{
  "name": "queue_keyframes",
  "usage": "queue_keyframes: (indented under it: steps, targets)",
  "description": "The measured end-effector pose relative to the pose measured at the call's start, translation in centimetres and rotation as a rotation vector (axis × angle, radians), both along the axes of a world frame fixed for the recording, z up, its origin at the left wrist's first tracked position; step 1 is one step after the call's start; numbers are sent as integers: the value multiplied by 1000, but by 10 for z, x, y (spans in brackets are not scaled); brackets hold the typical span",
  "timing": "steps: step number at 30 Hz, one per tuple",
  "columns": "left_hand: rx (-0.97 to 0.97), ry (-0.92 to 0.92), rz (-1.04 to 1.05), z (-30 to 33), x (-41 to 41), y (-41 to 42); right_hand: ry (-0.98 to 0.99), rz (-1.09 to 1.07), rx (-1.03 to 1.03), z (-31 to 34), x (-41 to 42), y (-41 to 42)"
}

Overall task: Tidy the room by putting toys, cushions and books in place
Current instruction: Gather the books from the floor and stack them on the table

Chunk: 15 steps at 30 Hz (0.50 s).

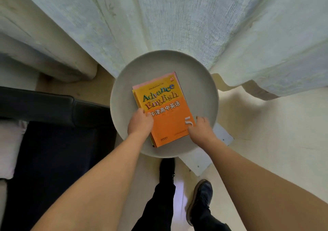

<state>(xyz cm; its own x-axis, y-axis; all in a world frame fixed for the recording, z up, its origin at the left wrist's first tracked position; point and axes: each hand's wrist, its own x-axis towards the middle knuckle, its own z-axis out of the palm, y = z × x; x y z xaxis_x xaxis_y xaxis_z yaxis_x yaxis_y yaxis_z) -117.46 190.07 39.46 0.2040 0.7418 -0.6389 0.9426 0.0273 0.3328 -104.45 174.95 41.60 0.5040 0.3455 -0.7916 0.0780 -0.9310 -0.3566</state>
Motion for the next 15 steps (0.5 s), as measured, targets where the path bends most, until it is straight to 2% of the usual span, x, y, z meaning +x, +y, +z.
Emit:
queue_keyframes:
  steps: [5,9,11,15]
  targets:
    - [0,-112,-378,118,12,-40,-75,-78,48,121,1,-29]
    - [56,-130,-624,187,25,-72,-82,-245,101,214,-7,-62]
    - [94,-105,-762,213,37,-84,-68,-294,106,242,-10,-87]
    - [162,-101,-874,250,72,-110,-52,-391,121,262,-3,-139]
